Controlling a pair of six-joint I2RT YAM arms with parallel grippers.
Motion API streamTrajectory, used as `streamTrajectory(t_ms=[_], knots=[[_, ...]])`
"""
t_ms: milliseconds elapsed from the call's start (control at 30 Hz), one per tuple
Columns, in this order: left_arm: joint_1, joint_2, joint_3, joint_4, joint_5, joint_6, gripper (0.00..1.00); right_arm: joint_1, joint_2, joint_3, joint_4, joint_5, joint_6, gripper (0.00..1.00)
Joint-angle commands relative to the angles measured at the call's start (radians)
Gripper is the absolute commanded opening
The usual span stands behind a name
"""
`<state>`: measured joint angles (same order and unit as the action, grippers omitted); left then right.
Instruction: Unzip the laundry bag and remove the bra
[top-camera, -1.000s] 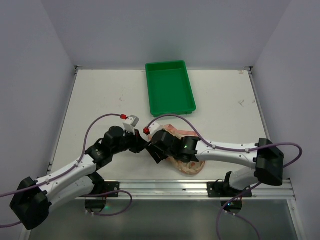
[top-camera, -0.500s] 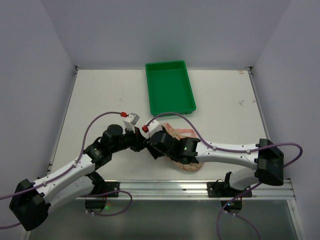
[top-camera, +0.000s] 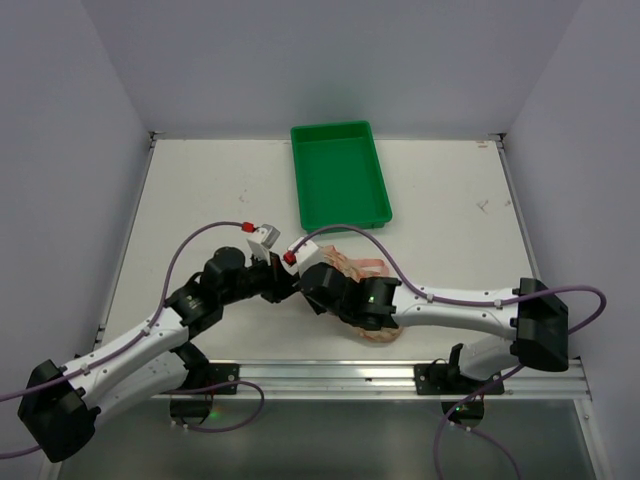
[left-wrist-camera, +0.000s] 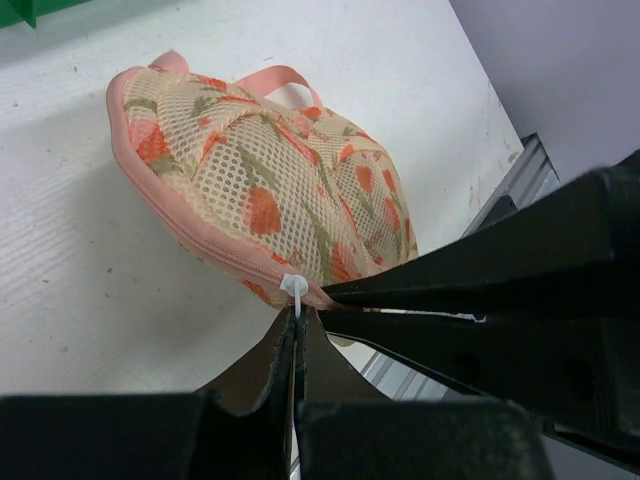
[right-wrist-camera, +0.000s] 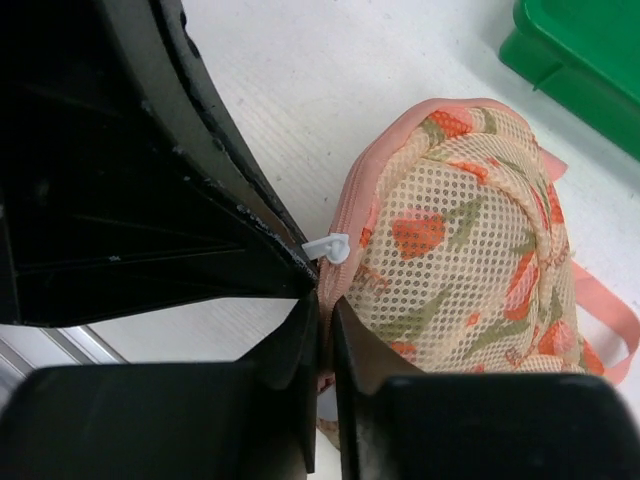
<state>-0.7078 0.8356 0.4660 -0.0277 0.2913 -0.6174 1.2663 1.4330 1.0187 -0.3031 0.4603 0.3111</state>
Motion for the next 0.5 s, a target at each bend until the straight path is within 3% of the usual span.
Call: streamTrajectory(t_ms=[0, 467], knots=[[-0.005, -0.03, 0.053, 0.029, 0.01, -0.007, 0.0, 0.005, -0.051, -0.02, 0.022, 0.025, 0.029, 0.0], [-0.004, -0.003, 0.066, -0.077, -0.191, 0.027, 0.0, 0.011, -0.423, -0.25, -0.001, -0.15, 0.046, 0.0]])
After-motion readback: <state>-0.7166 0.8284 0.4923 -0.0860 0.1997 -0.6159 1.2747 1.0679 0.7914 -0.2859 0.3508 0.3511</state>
